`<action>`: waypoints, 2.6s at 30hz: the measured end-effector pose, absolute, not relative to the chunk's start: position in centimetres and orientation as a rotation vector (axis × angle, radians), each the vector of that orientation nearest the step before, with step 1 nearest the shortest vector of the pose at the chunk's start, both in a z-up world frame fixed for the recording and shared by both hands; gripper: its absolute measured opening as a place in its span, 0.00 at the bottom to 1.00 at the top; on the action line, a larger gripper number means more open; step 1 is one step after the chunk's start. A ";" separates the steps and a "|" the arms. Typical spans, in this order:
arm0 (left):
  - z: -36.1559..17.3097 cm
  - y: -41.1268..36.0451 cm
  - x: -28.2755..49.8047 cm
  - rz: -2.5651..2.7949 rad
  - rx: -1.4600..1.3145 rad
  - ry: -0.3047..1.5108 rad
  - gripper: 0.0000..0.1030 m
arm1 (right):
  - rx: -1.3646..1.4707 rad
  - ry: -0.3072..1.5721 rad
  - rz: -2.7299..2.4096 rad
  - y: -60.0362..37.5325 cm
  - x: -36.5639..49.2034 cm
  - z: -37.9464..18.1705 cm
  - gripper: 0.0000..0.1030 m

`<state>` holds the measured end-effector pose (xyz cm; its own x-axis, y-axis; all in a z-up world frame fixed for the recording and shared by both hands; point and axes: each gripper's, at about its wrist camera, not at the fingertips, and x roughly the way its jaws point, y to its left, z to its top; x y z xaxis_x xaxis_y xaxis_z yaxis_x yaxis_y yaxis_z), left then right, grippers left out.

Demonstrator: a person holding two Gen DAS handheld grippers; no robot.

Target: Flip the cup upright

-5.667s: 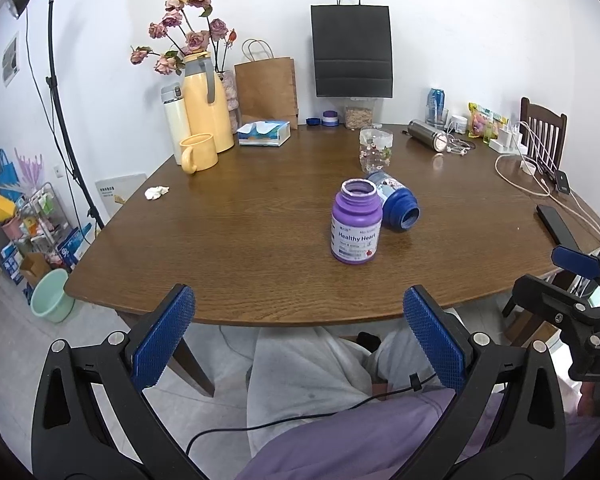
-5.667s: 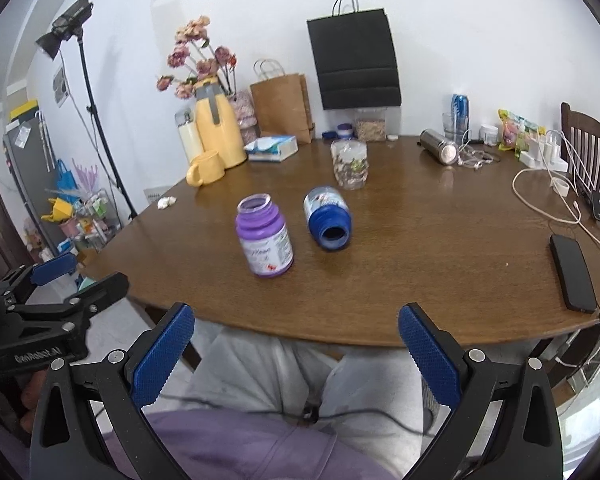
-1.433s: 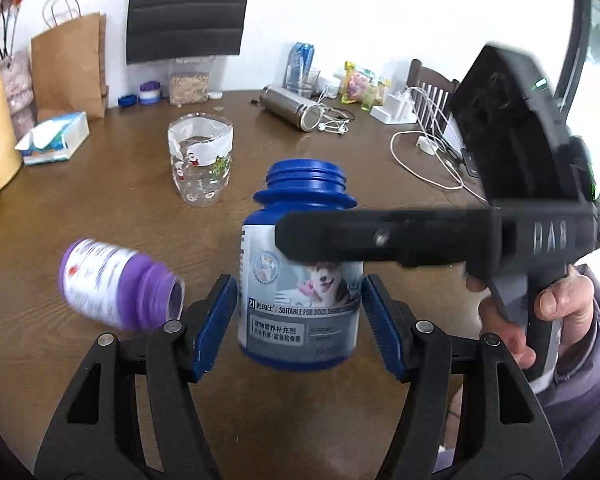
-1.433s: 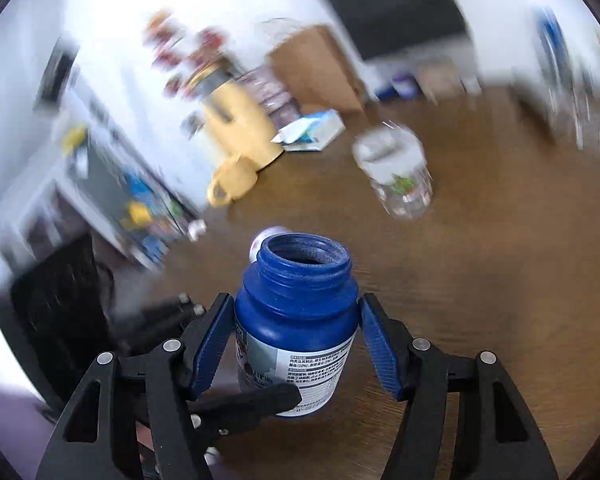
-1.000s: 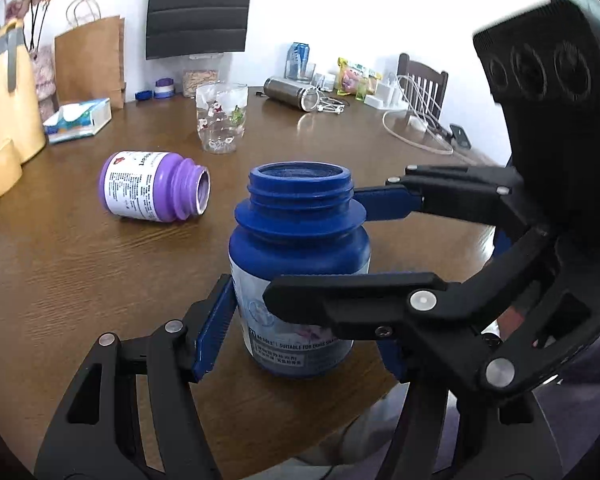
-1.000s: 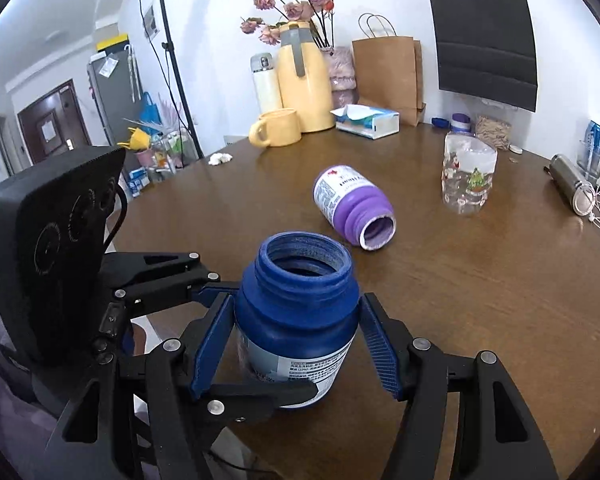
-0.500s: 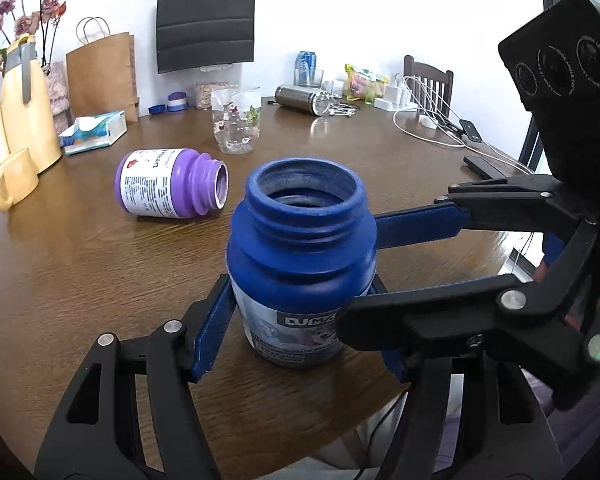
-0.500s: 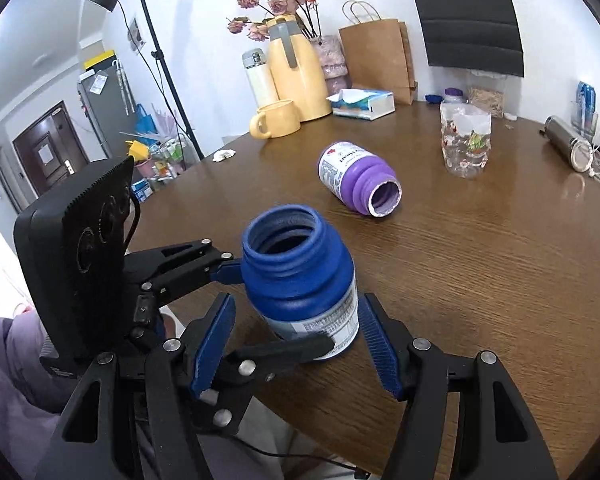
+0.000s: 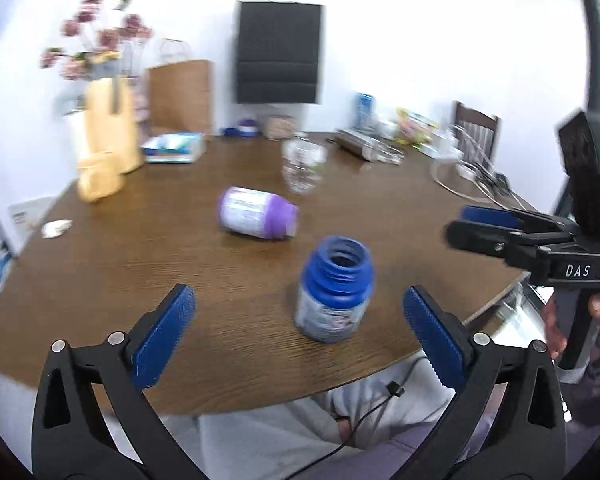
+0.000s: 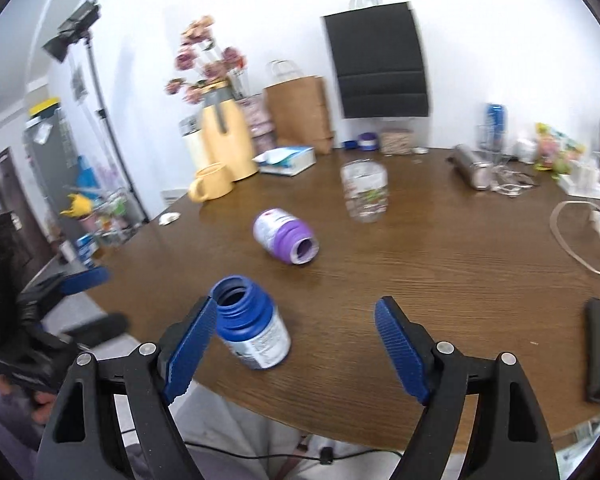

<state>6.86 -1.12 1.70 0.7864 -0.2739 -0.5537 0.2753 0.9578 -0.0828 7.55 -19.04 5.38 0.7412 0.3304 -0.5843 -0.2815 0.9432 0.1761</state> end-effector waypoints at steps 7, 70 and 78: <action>3.6 1.4 2.3 -0.024 -0.012 0.633 1.00 | 0.098 0.701 0.201 -18.5 2.7 6.0 0.83; 3.6 -0.4 -0.9 -0.014 0.004 0.645 1.00 | 0.180 0.721 0.241 -17.4 -0.5 4.3 0.83; 3.6 -0.6 -0.9 -0.005 0.015 0.637 1.00 | 0.177 0.720 0.241 -17.2 -0.5 4.2 0.83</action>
